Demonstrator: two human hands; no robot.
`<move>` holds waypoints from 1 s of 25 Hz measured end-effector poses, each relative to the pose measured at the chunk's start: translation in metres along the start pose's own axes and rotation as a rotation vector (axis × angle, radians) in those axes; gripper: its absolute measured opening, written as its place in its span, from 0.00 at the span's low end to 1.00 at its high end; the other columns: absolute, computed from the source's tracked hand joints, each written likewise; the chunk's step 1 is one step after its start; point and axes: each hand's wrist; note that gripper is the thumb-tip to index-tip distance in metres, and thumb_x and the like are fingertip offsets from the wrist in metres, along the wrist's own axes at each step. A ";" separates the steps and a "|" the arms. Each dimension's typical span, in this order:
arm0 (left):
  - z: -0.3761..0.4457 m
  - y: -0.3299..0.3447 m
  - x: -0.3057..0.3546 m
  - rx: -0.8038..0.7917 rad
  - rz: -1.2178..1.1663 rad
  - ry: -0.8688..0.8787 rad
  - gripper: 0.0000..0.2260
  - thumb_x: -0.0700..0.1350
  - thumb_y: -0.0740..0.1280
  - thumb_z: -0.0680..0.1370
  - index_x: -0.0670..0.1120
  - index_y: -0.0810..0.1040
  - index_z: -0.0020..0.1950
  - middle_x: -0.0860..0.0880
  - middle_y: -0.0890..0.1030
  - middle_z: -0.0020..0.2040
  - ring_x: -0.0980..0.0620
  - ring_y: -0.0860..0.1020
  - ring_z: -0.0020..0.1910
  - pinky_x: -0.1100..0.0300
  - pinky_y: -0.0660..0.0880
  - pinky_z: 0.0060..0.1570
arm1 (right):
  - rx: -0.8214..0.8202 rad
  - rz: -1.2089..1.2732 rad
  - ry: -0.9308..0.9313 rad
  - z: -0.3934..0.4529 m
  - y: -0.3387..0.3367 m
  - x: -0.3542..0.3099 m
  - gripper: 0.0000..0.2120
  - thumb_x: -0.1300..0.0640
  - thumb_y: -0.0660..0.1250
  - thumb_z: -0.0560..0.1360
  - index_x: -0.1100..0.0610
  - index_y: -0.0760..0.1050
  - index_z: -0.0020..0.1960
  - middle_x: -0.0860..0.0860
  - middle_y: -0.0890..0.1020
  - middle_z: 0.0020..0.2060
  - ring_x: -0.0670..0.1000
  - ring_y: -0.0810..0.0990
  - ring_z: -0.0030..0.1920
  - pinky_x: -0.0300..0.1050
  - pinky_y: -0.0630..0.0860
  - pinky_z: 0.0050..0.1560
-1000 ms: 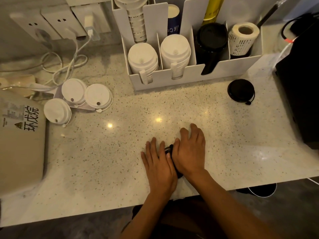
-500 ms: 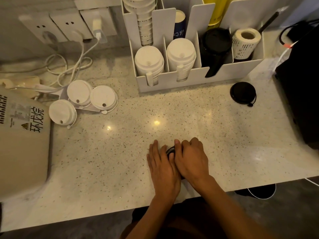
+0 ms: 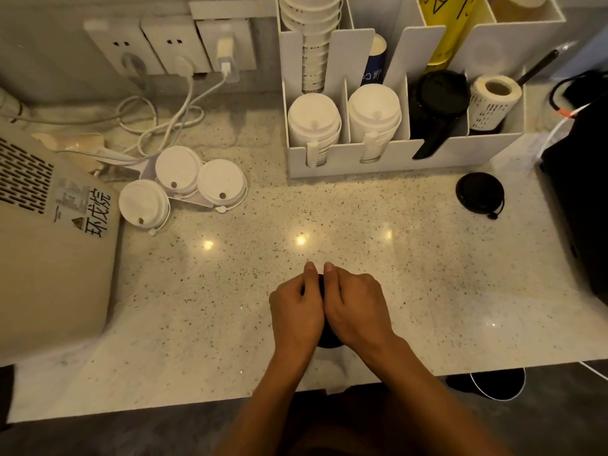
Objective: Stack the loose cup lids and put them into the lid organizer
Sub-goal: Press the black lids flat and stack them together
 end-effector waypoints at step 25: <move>-0.001 0.011 0.054 0.149 -0.488 -0.443 0.17 0.52 0.59 0.82 0.52 0.84 0.40 0.47 0.85 0.41 0.46 0.84 0.44 0.51 0.82 0.46 | 0.245 0.275 0.196 -0.004 -0.017 -0.004 0.32 0.33 0.41 0.77 0.53 0.75 0.39 0.46 0.78 0.27 0.45 0.79 0.29 0.47 0.79 0.32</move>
Point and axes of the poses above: each hand's wrist, its own z-axis towards the middle knuckle, its own y-axis out of the palm, x = y × z
